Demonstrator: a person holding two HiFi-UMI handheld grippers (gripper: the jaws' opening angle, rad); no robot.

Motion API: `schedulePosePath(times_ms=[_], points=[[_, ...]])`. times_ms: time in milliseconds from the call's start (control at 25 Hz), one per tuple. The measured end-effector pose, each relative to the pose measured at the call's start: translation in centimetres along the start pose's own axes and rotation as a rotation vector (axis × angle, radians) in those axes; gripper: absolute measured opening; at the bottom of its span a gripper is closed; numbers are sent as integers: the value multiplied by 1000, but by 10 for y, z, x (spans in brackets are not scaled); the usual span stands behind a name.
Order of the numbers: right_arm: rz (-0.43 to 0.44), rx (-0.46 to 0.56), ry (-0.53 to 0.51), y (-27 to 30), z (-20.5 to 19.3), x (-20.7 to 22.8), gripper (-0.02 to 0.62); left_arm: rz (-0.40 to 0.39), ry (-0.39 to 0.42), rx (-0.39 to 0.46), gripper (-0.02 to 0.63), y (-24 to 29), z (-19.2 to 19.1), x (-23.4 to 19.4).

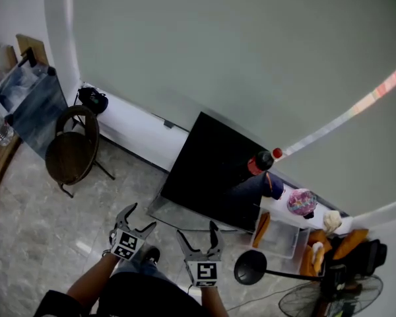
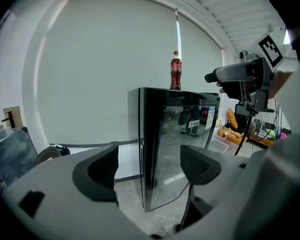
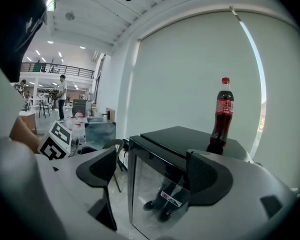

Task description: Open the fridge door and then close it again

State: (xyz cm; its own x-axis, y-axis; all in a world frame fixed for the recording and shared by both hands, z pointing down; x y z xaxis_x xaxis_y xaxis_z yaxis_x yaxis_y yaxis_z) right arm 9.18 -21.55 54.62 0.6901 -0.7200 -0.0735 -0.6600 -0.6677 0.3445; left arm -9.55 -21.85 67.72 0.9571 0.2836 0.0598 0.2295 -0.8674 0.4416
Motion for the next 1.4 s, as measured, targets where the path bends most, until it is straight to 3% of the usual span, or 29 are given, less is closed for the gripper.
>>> schedulePosePath(times_ms=[400, 1000, 1160, 1400], points=[[17, -92, -21, 47, -9, 1, 434, -100, 83, -96, 298, 72, -54, 1], [-6, -124, -98, 65, -6, 16, 284, -198, 110, -120, 114, 113, -61, 16], [-10, -140, -126, 66, -4, 20, 253, -218, 116, -114, 112, 114, -62, 16], [-6, -158, -162, 67, -5, 19, 236, -259, 242, -133, 95, 114, -58, 14]])
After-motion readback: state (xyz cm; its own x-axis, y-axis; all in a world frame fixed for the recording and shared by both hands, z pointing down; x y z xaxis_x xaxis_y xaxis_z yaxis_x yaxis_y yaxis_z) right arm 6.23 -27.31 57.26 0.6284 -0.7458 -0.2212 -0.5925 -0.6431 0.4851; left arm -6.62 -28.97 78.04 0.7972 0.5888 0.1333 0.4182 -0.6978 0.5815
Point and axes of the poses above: the fingertips, and each gripper's own axes: y forward along the fingers, x to its right, z out of its top, the point moved 5 cm from there along -y, backward along the fingers, and after that the axes turned 13 degrees about z, right-handed, at the moved point
